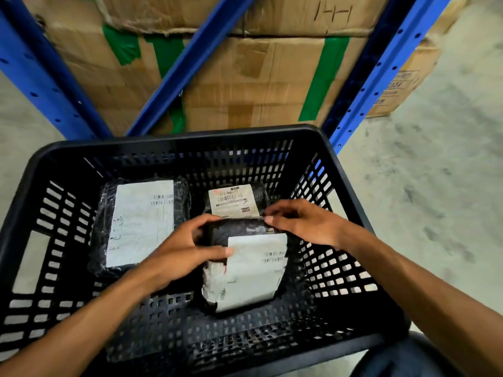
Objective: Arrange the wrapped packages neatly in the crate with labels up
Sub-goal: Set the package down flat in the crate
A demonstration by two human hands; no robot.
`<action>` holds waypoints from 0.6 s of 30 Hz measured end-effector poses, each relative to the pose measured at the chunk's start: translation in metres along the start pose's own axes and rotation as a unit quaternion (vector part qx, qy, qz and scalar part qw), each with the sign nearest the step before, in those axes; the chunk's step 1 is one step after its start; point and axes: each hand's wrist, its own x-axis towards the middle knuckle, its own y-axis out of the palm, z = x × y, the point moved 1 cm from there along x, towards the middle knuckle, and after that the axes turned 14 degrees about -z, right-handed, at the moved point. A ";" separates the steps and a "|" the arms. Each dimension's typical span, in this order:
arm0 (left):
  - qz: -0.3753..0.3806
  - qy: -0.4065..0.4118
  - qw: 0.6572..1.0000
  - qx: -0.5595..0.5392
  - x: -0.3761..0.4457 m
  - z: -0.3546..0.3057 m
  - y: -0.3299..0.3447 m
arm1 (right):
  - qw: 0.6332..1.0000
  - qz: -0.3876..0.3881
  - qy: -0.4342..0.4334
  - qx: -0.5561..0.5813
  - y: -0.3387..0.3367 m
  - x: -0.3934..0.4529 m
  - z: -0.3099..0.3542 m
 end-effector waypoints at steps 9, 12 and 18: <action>-0.102 -0.087 0.948 -0.288 0.009 -0.019 -0.004 | 0.977 -0.034 0.098 0.188 0.005 0.001 -0.009; -0.141 -0.086 0.970 -0.179 0.019 -0.012 0.013 | 0.963 -0.098 0.129 0.217 0.005 0.013 -0.011; -0.236 -0.050 0.970 -0.030 0.053 -0.016 0.011 | 0.967 -0.112 0.142 0.178 0.025 0.049 -0.003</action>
